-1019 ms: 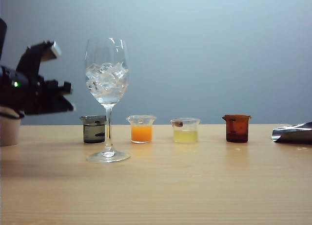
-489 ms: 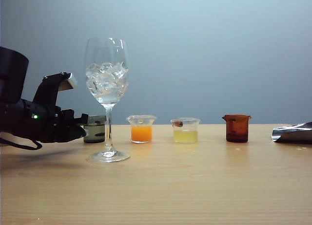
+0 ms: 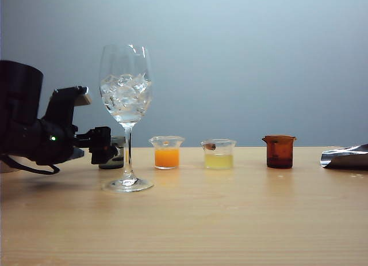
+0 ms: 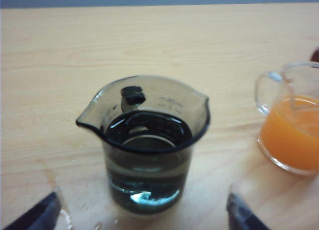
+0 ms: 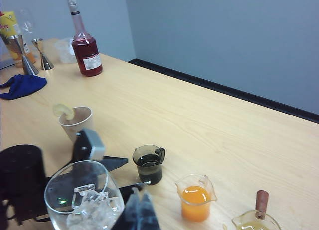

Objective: Pick up the first measuring cup from the left, pour the coconut rum inside into the goblet, and finally put the measuring cup back in its original place.

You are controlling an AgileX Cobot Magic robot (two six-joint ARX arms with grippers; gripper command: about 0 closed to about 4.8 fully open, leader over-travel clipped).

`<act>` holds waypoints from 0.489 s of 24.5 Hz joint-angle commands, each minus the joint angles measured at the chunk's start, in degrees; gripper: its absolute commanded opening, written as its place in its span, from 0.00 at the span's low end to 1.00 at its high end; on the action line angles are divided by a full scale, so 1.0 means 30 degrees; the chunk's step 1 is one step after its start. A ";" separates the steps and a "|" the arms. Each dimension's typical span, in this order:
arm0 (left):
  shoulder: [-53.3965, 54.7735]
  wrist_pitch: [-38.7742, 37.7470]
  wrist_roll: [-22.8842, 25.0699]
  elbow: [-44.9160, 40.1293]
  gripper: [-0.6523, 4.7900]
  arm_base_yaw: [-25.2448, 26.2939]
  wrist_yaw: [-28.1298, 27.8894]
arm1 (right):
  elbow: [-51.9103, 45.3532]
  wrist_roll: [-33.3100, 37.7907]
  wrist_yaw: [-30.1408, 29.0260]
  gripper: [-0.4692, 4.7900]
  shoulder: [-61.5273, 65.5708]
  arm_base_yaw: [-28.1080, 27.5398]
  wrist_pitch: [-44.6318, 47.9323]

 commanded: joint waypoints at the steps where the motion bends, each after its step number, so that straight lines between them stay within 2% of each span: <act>1: 0.0539 0.0248 -0.0714 0.0809 1.00 0.0000 -0.0131 | 0.0102 -0.0044 -0.0044 0.08 -0.0044 0.0022 0.0393; 12: 0.1807 0.0160 -0.0954 0.2259 1.00 -0.0022 -0.0080 | -0.0015 -0.0051 -0.0029 0.08 0.0153 0.0022 0.0248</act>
